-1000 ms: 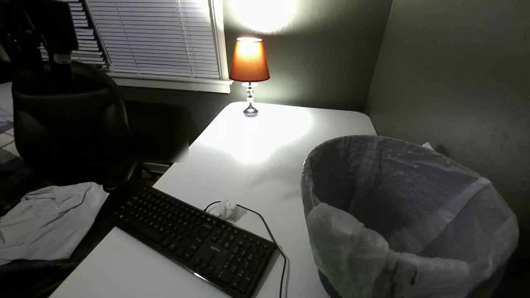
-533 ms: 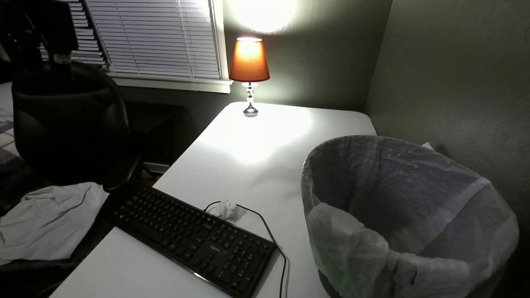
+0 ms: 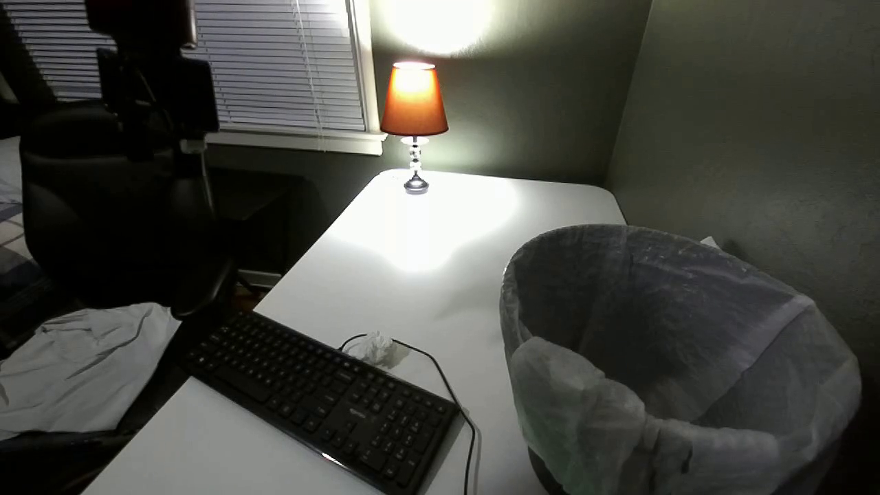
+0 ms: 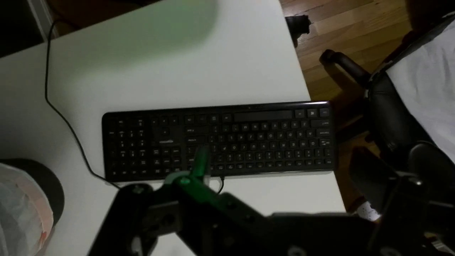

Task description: Put the piece of tissue in the black bucket

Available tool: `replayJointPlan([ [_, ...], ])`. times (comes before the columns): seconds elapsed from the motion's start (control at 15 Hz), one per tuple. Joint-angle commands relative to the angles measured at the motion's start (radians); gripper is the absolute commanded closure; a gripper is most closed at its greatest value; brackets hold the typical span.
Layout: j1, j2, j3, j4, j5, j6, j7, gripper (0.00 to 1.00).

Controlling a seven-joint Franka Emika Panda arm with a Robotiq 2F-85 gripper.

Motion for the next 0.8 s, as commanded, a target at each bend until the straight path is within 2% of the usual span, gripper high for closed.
replayJointPlan([
  [0.0, -0.002, 0.072, -0.006, -0.044, -0.098, 0.152, -0.084, 0.00],
  [0.27, -0.010, 0.172, -0.020, -0.083, -0.157, 0.324, -0.111, 0.00],
  [0.53, -0.025, 0.271, -0.067, -0.098, -0.083, 0.459, -0.217, 0.00],
  [0.73, -0.046, 0.346, -0.093, -0.090, -0.030, 0.505, -0.303, 0.00],
])
